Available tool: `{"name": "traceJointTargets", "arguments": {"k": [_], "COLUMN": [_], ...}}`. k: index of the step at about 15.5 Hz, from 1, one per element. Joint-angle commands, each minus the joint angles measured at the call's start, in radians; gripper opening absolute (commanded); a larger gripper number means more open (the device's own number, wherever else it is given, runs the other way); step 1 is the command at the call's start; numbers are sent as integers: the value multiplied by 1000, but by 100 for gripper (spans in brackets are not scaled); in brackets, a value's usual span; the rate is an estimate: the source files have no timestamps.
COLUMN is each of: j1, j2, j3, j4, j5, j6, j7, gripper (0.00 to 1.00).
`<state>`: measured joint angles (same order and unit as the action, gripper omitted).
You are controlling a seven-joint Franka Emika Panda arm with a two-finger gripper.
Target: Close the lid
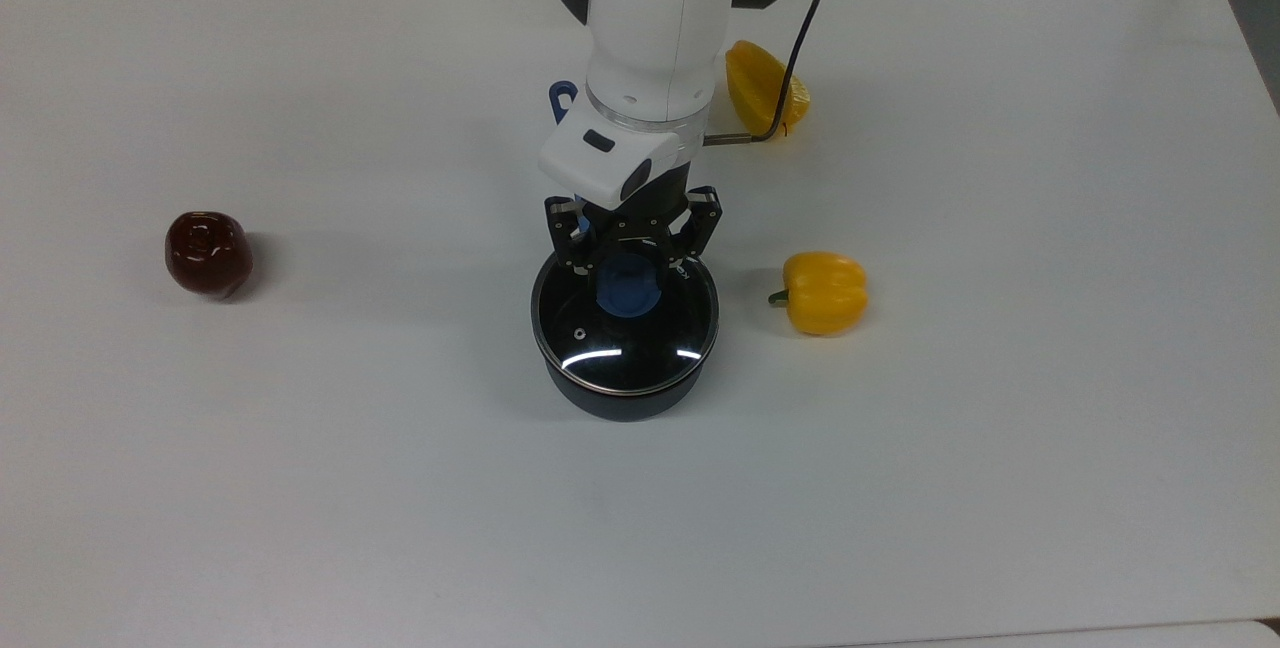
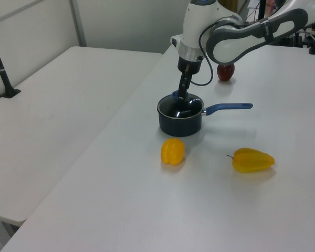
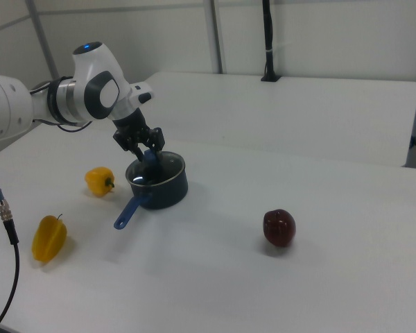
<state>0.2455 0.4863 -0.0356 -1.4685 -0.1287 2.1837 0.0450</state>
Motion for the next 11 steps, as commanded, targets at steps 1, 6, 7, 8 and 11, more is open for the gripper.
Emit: {"name": "traceJointTargets", "arguments": {"k": [1, 6, 7, 8, 11], "j1": [3, -6, -11, -20, -70], "j2": [-14, -89, -122, -162, -283], "j3": [-7, -18, -20, -20, -21], "j4": [-27, -50, -59, -67, -102], "j5": [17, 3, 3, 1, 20], "j6": [25, -85, -147, -216, -372], "j7": [-14, -11, -10, -11, -7], "gripper": [83, 100, 100, 100, 100]}}
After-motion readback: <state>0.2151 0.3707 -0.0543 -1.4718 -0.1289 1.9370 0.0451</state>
